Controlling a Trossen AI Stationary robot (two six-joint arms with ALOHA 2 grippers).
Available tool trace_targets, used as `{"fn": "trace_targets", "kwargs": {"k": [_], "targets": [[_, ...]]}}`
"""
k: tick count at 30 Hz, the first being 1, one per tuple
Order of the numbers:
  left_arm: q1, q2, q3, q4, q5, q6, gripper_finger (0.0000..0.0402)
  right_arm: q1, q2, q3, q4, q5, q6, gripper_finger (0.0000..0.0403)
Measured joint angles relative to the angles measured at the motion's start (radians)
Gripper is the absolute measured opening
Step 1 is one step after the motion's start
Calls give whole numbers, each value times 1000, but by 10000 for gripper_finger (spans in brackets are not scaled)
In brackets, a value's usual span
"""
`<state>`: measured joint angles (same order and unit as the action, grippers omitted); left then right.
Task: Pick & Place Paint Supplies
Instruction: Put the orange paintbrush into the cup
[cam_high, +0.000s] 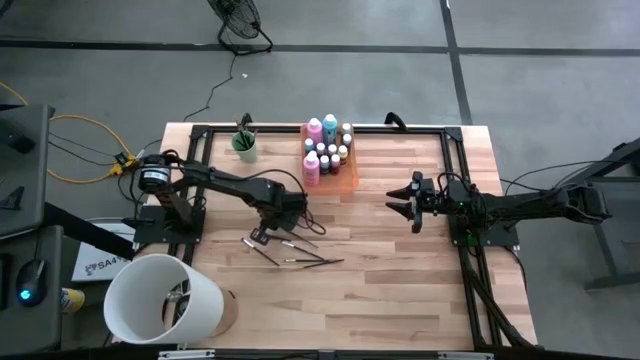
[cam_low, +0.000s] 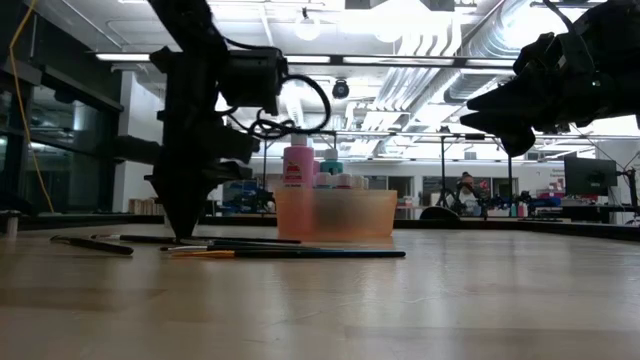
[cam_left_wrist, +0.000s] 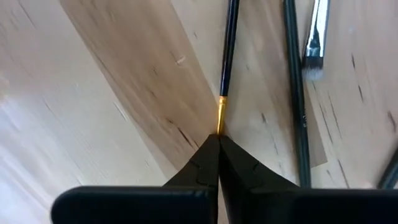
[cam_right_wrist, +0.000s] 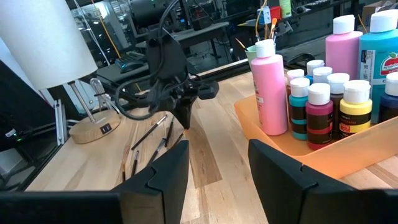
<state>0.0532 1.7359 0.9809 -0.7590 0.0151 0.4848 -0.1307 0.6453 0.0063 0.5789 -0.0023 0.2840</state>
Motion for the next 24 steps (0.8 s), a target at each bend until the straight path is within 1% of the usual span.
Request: {"fn": "trace_targets", "kwargs": {"k": [2,3,5,7,9,12,18,22,24], "targets": [[0,4,43,-44,1,-22,0,0,0,0,0,0,0,160],[0,6,64,-104,-5,-36,0,0,0,0,0,0,0,160],[0,8,114,-160,-33,-56,0,0,0,0,0,0,0,160],[-1,1,172,-198,-93,-73,0,0,0,0,0,0,0,160],[-1,1,212,-288,-152,-95,0,0,0,0,0,0,0,160],[0,3,282,-361,-226,-100,0,0,0,0,0,0,0,160],[-1,0,429,-636,-446,-133,0,0,0,0,0,0,0,160],[-1,-1,527,-810,-563,-167,0,0,0,0,0,0,0,160],[-1,-3,552,-818,-644,-170,0,0,0,0,0,0,0,160]]}}
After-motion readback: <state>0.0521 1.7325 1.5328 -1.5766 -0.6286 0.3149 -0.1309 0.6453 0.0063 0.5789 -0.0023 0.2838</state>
